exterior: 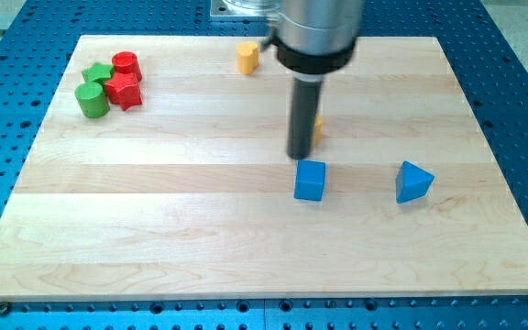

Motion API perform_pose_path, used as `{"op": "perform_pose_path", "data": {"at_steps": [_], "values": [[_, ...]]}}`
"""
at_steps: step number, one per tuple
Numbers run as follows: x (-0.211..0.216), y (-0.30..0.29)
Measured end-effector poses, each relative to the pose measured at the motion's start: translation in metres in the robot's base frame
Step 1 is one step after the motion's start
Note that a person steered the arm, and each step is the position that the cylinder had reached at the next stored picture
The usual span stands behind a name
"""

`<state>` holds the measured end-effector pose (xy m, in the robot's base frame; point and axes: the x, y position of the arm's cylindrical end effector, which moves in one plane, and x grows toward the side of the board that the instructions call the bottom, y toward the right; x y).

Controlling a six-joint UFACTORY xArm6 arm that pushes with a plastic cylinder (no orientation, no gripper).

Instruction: Push the yellow hexagon to the yellow heart

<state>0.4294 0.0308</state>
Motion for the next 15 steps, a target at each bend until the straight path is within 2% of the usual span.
{"op": "perform_pose_path", "data": {"at_steps": [1, 2, 3, 4, 5, 6, 7, 8, 9, 10, 11, 12, 13, 14, 15], "values": [[-0.001, 0.015], [-0.016, 0.001], [-0.055, -0.033], [-0.056, -0.039], [-0.018, -0.008], [-0.022, 0.049], [-0.007, 0.088], [-0.076, 0.111], [-0.113, -0.03], [-0.083, 0.064], [-0.042, 0.036], [-0.079, -0.054], [-0.051, -0.069], [-0.059, -0.117], [-0.097, -0.117]]}}
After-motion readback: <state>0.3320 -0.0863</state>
